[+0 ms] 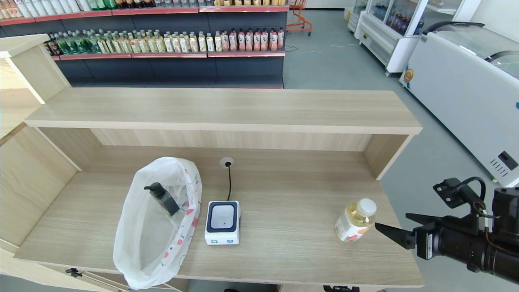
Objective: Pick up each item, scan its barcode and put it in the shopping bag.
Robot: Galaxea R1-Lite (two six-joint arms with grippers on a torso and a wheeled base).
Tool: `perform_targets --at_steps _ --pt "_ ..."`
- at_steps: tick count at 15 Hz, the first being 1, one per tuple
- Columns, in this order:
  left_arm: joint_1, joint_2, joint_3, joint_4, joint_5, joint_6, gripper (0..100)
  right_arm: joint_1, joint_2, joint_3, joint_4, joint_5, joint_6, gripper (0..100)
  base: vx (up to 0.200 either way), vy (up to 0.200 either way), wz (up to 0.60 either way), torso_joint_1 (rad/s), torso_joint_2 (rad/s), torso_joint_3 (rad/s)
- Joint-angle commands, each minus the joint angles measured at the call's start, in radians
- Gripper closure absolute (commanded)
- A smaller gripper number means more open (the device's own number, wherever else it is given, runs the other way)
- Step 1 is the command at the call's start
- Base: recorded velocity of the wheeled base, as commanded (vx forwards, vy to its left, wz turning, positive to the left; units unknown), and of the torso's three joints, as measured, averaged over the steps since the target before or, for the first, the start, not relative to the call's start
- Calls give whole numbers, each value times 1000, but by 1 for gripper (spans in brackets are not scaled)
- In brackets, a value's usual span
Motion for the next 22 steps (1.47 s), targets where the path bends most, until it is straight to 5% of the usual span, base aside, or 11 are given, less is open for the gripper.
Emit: perform_targets --at_steps 1,5,8,13,22 --pt "1 0 0 0 0 -1 0 0 0 11 -3 0 -2 0 0 0 0 0 0 0" --pt "1 0 0 0 0 -1 0 2 37 16 -3 -1 -57 0 0 0 0 0 0 0" --pt "1 0 0 0 0 -1 0 2 75 91 -9 -167 -157 0 0 0 0 0 0 0" --pt "1 0 0 0 0 -1 0 3 113 129 -21 -302 -210 0 0 0 0 0 0 0" --pt "1 0 0 0 0 -1 0 51 506 120 -494 -301 -266 0 0 0 0 0 0 0"
